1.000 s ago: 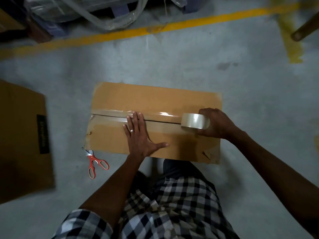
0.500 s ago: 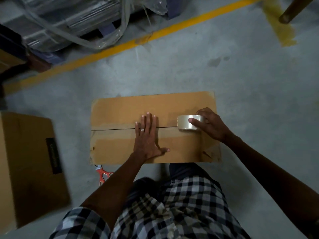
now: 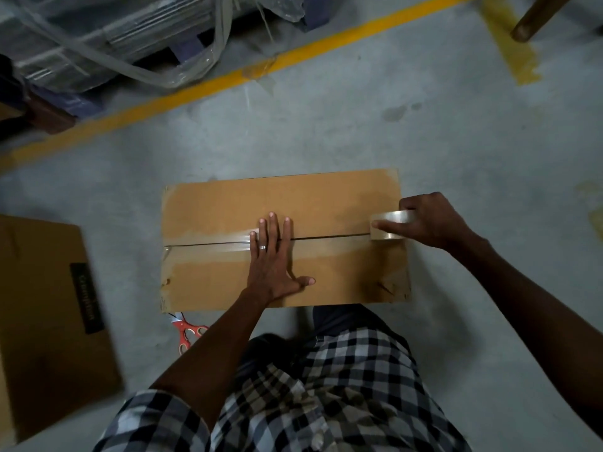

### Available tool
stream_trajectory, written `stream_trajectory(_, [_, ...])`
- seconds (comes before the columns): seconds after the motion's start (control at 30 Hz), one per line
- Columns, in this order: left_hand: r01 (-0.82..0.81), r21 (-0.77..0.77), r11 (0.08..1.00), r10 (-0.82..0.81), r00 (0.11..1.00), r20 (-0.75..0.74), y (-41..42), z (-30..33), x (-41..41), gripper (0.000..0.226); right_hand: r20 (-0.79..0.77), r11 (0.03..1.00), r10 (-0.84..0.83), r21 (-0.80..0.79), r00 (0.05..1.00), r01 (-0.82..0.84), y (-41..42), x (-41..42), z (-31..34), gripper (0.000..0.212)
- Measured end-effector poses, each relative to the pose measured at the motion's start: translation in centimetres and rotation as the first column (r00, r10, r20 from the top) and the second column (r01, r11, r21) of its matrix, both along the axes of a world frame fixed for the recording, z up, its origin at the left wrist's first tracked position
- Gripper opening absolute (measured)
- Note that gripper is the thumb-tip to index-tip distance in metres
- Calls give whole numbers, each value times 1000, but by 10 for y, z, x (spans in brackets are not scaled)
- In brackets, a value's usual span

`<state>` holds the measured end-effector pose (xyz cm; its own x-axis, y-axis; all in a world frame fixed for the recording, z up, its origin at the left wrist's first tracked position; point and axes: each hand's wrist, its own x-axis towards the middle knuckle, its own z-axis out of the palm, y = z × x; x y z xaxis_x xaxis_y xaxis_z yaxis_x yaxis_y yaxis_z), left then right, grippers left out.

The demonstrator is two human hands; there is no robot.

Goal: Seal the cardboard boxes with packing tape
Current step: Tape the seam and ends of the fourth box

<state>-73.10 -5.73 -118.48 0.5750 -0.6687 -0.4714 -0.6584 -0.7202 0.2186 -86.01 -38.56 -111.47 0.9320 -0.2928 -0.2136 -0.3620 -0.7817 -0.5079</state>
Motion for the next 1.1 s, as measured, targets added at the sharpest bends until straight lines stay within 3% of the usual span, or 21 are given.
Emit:
stream_trajectory(0.13, [-1, 3, 1000, 1, 1000, -5, -1, 0, -2, 145, 31, 996, 72, -49, 997, -70, -7, -6, 0, 71])
stream_trajectory(0.4, [7, 27, 1000, -6, 1000, -12, -3, -1, -3, 144, -39, 965, 31, -260, 999, -40, -25, -21, -2, 69])
stream_trajectory(0.57, [20, 15, 1000, -19, 1000, -20, -3, -2, -2, 143, 23, 983, -71, -169, 997, 74, -59, -53, -16, 78])
stream_trajectory(0.73, [38, 17, 999, -37, 999, -19, -3, -1, -2, 143, 48, 985, -71, -154, 996, 78, -61, -59, -33, 78])
stream_trajectory(1.1, [26, 10, 1000, -26, 999, -40, 4, -13, -2, 141, -64, 993, -102, -72, 993, 97, -63, -56, -68, 73])
